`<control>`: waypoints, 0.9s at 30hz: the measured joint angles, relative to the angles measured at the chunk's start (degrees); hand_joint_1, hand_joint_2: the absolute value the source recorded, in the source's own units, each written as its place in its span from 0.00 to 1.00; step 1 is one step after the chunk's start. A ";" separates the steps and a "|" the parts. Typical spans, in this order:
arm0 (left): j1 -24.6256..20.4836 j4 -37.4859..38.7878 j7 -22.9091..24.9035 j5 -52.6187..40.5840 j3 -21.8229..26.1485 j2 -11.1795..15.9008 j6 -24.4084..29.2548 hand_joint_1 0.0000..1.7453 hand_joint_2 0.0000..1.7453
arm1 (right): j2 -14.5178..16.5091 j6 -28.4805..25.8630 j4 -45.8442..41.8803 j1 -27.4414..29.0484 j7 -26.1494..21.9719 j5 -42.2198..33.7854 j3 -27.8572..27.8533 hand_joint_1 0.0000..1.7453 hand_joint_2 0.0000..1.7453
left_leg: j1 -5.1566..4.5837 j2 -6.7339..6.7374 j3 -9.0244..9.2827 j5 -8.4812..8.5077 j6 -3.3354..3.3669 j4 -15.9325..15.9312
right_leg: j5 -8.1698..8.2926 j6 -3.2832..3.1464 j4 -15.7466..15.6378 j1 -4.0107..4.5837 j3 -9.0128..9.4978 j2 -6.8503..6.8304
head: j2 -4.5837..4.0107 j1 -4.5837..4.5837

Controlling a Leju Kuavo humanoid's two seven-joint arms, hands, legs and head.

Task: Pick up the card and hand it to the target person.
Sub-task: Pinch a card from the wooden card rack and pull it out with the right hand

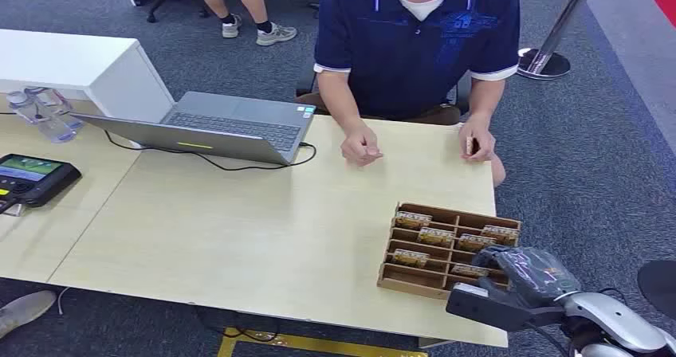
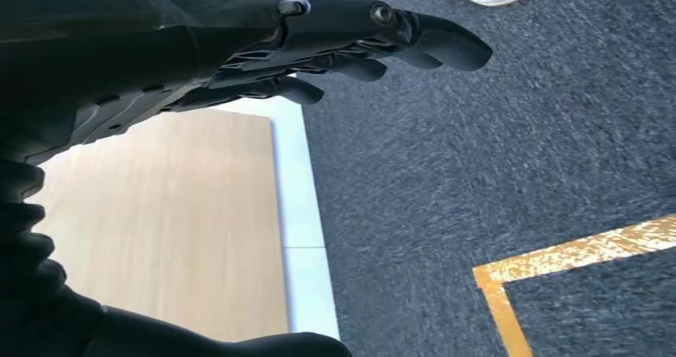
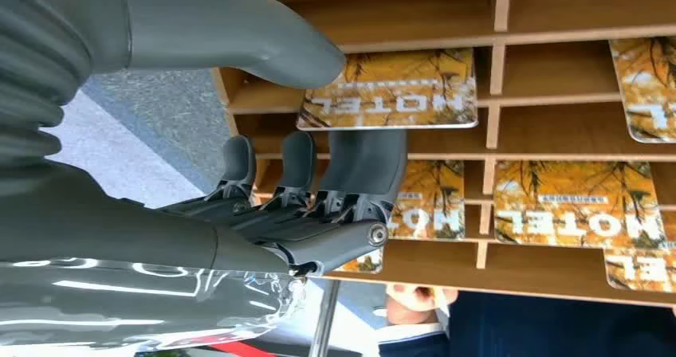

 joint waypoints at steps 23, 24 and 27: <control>-0.01 0.00 -0.18 -0.56 -0.67 0.03 -0.43 0.00 1.00 | -0.26 1.02 -0.49 0.13 0.69 -0.67 0.02 0.65 1.00 | 0.00 0.00 0.01 0.00 0.00 0.00 | 0.00 0.00 0.00 0.00 0.01 0.00 | 0.00 -0.01; -0.01 0.00 -0.18 -0.61 -0.80 0.03 -0.46 0.00 1.00 | -0.26 0.89 -0.59 0.30 0.91 -0.61 0.02 0.69 1.00 | 0.00 0.00 0.01 0.00 0.00 0.00 | 0.00 0.00 0.00 0.00 0.01 0.00 | 0.00 -0.01; -0.01 0.00 -0.16 -0.68 -0.98 0.03 -0.56 0.00 1.00 | -0.22 0.21 -0.99 0.98 1.50 0.02 0.02 0.87 1.00 | 0.00 0.00 0.01 0.00 0.00 0.00 | 0.00 0.00 0.00 0.00 0.00 0.00 | 0.00 -0.01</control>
